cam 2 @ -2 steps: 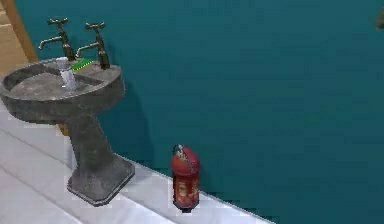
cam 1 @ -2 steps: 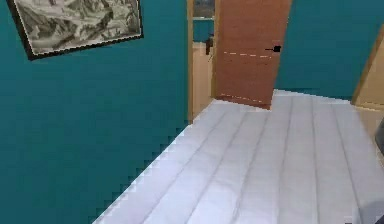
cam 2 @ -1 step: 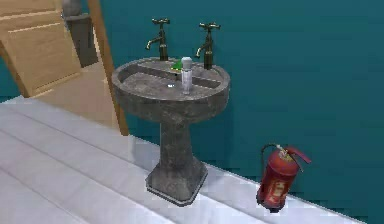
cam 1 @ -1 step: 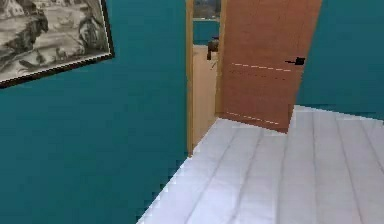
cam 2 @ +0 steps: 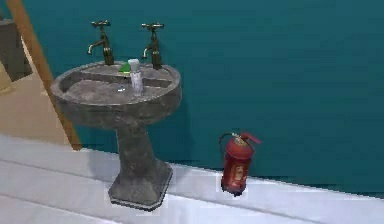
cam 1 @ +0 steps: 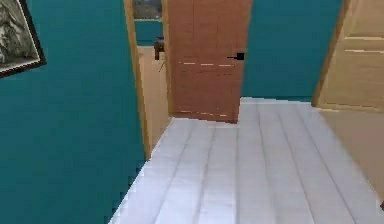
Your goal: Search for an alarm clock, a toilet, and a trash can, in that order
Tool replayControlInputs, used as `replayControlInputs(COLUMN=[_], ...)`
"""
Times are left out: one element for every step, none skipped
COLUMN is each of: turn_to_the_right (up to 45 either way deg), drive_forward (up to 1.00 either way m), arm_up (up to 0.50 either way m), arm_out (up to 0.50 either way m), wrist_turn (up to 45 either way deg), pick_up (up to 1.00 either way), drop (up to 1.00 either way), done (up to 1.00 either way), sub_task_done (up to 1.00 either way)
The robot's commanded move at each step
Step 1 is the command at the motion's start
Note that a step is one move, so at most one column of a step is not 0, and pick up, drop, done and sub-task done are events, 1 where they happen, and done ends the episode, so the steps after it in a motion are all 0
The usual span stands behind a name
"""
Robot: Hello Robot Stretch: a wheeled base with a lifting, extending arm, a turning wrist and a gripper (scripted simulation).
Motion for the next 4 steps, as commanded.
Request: replayControlInputs(turn_to_the_right=[0.0, 3.0, 0.0, 30.0], drive_forward=[1.0, 0.0, 0.8, 0.0], arm_up=[0.0, 0.0, 0.0, 0.0], arm_out=[0.0, 0.0, 0.0, 0.0], wrist_turn=[0.0, 0.0, 0.0, 0.0], pick_up=[0.0, 0.0, 0.0, 0.0], drop=[0.0, 0.0, 0.0, 0.0], done=[0.0, 0.0, 0.0, 0.0], sub_task_done=[0.0, 0.0, 0.0, 0.0])
